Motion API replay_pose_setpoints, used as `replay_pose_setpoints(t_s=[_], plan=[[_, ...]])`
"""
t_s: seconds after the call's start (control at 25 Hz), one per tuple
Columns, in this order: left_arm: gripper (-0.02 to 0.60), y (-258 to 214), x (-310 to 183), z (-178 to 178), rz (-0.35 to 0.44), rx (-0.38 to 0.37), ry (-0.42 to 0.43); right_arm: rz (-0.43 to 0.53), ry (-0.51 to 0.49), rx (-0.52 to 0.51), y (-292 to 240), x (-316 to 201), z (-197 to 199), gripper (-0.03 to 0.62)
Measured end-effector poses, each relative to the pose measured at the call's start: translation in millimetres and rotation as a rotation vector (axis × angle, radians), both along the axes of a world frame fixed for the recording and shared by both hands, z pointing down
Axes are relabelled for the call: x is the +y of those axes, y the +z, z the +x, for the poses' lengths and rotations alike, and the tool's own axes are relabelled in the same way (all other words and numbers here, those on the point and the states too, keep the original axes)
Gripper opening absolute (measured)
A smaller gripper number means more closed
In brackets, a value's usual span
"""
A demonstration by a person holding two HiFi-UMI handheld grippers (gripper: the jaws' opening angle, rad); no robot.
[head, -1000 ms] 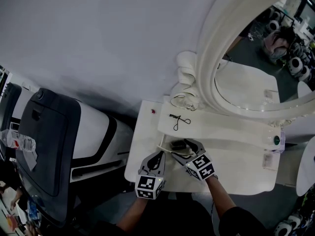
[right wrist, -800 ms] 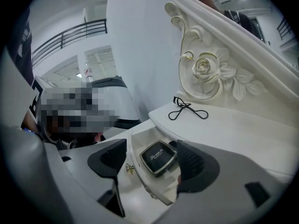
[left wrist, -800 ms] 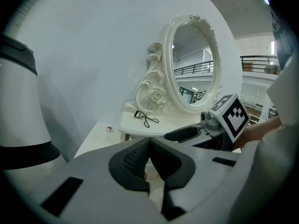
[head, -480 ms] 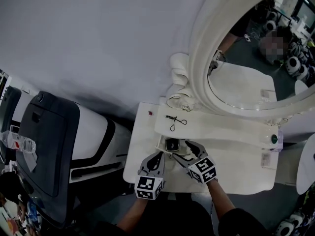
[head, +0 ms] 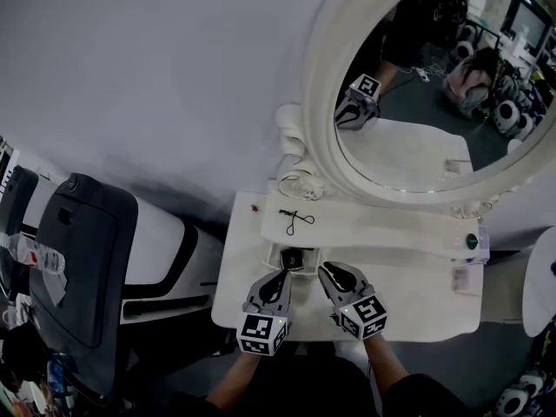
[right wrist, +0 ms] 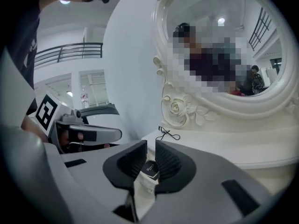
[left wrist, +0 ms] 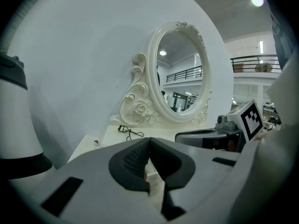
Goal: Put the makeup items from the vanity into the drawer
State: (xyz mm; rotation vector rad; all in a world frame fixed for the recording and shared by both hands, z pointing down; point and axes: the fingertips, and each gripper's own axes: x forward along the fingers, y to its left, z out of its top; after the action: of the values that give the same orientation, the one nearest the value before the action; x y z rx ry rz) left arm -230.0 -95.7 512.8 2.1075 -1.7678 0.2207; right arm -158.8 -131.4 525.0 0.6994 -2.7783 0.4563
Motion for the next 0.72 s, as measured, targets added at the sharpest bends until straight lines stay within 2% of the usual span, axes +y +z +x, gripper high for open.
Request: replay_pose_setpoints(t_s=[0.28,0.72], plan=[[0.015,-38,4,29,0.088,-0.008,0.042,0.077,0.089,-0.121,-48,11,32,0.046],[0.015,-94,12,60,0.225,-0.031,0.106,0.203,0.163,-0.216,-104,31,65,0.025]])
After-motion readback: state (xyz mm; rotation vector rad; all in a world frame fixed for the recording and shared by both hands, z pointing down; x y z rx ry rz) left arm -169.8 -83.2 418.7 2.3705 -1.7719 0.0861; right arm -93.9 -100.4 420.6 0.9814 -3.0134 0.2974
